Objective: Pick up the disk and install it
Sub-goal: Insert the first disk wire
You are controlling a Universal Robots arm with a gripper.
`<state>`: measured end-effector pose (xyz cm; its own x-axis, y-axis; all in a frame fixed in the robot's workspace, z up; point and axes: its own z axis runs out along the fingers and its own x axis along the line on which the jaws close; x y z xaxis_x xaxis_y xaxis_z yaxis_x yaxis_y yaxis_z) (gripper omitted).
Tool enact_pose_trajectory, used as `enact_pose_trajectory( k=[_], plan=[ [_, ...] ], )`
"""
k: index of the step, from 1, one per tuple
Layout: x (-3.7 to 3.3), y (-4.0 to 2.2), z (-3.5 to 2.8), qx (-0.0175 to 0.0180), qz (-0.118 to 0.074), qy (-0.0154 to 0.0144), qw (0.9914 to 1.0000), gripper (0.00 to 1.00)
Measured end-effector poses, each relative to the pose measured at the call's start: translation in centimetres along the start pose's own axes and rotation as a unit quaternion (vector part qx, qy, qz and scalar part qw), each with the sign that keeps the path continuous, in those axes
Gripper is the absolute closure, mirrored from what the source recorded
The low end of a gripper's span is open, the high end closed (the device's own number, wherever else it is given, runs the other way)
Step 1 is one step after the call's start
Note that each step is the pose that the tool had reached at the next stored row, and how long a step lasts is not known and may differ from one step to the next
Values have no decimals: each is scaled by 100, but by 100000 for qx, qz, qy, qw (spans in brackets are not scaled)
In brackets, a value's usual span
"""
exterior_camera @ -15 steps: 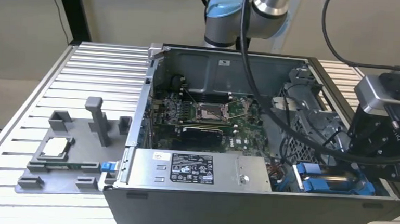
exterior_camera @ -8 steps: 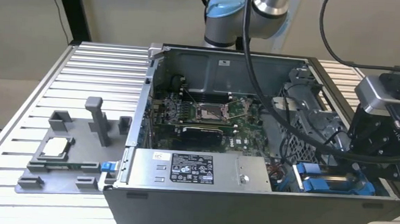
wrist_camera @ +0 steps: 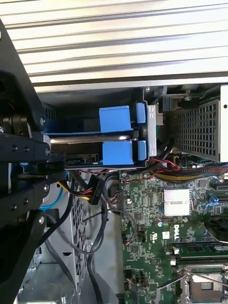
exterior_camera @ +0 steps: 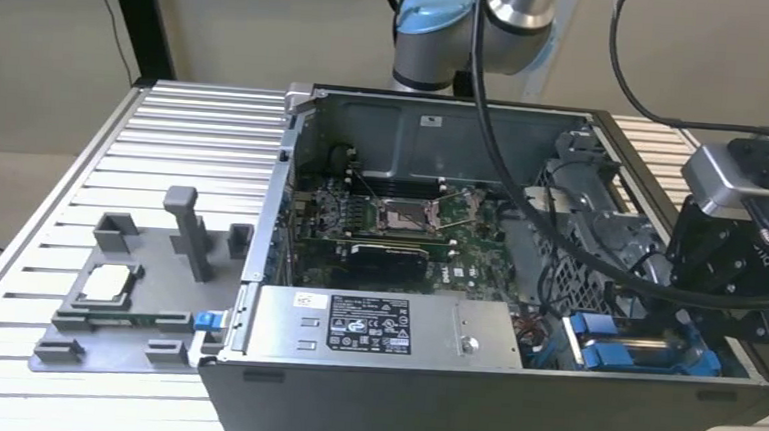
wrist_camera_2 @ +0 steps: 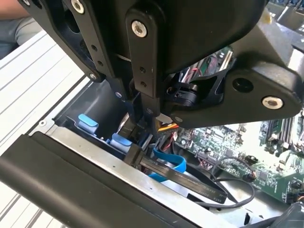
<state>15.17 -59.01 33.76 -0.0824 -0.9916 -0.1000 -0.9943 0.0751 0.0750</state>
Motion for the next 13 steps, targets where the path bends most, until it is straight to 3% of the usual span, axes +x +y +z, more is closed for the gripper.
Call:
enact_pose_trajectory(
  k=[9,13],
  plan=[
    [-9,-18,1,-209,-1626,291,99986,100],
    [-29,-20,13,-187,-1714,814,99982,100]
  ],
)
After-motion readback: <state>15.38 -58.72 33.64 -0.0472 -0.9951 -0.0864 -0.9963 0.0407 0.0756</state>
